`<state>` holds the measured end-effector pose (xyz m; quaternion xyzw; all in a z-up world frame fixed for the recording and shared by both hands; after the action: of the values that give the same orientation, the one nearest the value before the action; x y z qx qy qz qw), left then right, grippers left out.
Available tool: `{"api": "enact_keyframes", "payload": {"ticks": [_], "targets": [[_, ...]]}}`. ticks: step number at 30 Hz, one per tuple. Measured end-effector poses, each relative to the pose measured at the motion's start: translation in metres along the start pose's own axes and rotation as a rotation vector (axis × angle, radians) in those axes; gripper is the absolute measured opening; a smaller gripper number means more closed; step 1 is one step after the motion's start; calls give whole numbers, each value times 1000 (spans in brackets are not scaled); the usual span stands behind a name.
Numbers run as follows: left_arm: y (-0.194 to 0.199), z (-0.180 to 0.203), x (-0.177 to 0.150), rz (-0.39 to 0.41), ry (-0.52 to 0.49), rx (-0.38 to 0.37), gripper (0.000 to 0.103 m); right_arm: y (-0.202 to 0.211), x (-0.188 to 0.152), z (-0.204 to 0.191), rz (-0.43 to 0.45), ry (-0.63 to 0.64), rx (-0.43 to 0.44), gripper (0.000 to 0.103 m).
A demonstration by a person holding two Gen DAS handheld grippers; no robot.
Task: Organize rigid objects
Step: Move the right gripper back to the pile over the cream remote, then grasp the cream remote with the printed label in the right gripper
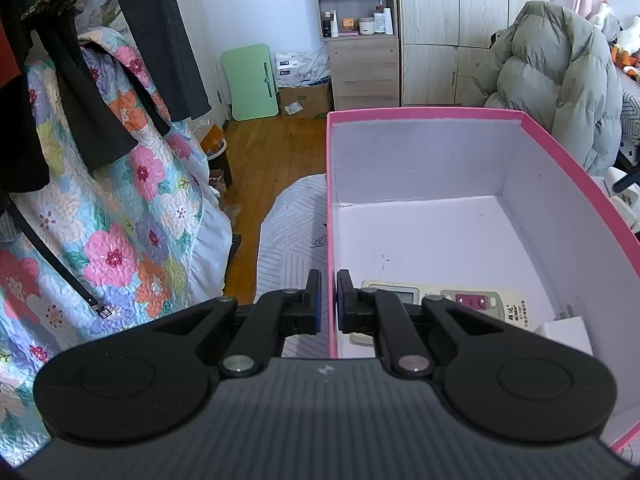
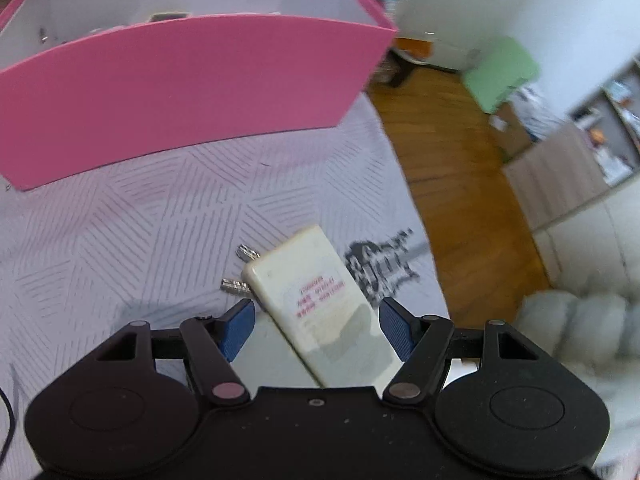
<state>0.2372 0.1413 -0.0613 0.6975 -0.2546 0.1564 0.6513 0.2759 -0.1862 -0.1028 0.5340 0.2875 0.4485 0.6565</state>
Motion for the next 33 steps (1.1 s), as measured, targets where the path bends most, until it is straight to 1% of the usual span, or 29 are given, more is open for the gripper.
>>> {"api": "enact_keyframes", "payload": {"ticks": [4, 6, 7, 10, 16, 21, 23, 25, 27, 29, 31, 33], "targets": [[0, 0, 1, -3, 5, -2, 8, -10, 12, 1, -14, 90, 75, 74], [0, 0, 1, -4, 15, -5, 8, -16, 14, 0, -13, 118, 87, 75], [1, 0, 1, -1, 11, -6, 8, -17, 15, 3, -10, 119, 110, 75], [0, -1, 1, -1, 9, -7, 8, -19, 17, 17, -12, 61, 177, 75], [0, 0, 2, 3, -8, 0, 8, -23, 18, 31, 16, -1, 266, 73], [0, -2, 1, 2, -3, -5, 8, -23, 24, 39, 81, -135, 290, 72], [0, -2, 1, 2, -7, -5, 8, -27, 29, 40, 74, -193, 285, 72], [-1, -1, 1, 1, -7, -6, 8, -35, 34, 38, 40, -190, 266, 71], [-1, -1, 1, 1, -8, -6, 8, -36, 37, 39, 42, -184, 270, 71], [-2, -1, 2, 0, -9, -5, 8, -37, 38, 42, 29, -186, 275, 76], [-2, 0, 2, 0, -6, -10, 8, -36, 36, 44, 26, -184, 282, 75], [-3, 0, 1, 4, -4, -10, 8, -38, 37, 47, 34, -200, 303, 70]]}}
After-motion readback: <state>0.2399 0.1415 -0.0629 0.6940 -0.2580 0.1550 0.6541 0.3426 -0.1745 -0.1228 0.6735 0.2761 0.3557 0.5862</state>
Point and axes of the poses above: each gripper's, at about its wrist camera, not at the fingertips, and y roughly against the way its jaws point, z to its right, x to its top, the point moved 3 cm from there along -y, roughly the way its jaws point, and after that the axes turned 14 degrees about -z, right-handed, at the moved point
